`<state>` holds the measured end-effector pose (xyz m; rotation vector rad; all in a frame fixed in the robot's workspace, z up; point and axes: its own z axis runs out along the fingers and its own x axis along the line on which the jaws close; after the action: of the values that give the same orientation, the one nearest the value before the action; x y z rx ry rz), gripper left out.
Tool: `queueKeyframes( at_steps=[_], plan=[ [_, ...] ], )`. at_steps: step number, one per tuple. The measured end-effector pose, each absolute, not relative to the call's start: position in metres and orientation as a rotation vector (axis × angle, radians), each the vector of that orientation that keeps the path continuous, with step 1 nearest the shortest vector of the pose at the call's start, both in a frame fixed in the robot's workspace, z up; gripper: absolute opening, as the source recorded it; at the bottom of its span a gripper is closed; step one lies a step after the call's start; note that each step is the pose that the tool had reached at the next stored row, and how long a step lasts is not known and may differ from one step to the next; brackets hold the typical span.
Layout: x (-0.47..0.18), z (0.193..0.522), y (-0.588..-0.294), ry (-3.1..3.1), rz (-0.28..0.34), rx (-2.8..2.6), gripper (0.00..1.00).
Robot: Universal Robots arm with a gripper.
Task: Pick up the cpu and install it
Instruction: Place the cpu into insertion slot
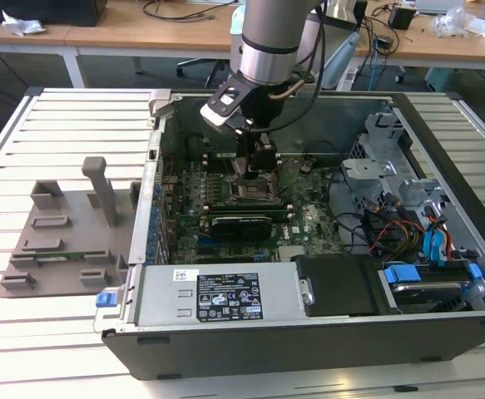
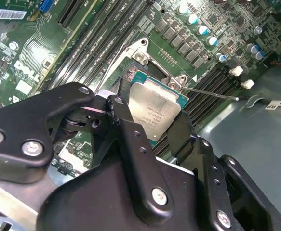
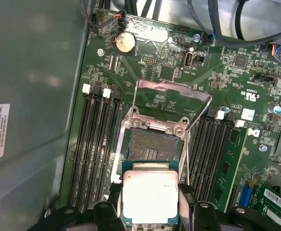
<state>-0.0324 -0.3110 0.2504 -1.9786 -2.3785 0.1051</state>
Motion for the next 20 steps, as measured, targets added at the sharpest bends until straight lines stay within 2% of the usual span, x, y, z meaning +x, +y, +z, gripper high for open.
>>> queueKeyframes(
  at_steps=[16, 20],
  plan=[
    [-0.0324, 0.2497, -0.3111, -2.239, 0.100, -2.129, 0.55],
    [-0.0308, 0.2485, -0.3111, -2.215, 0.117, -2.167, 0.55]
  ],
)
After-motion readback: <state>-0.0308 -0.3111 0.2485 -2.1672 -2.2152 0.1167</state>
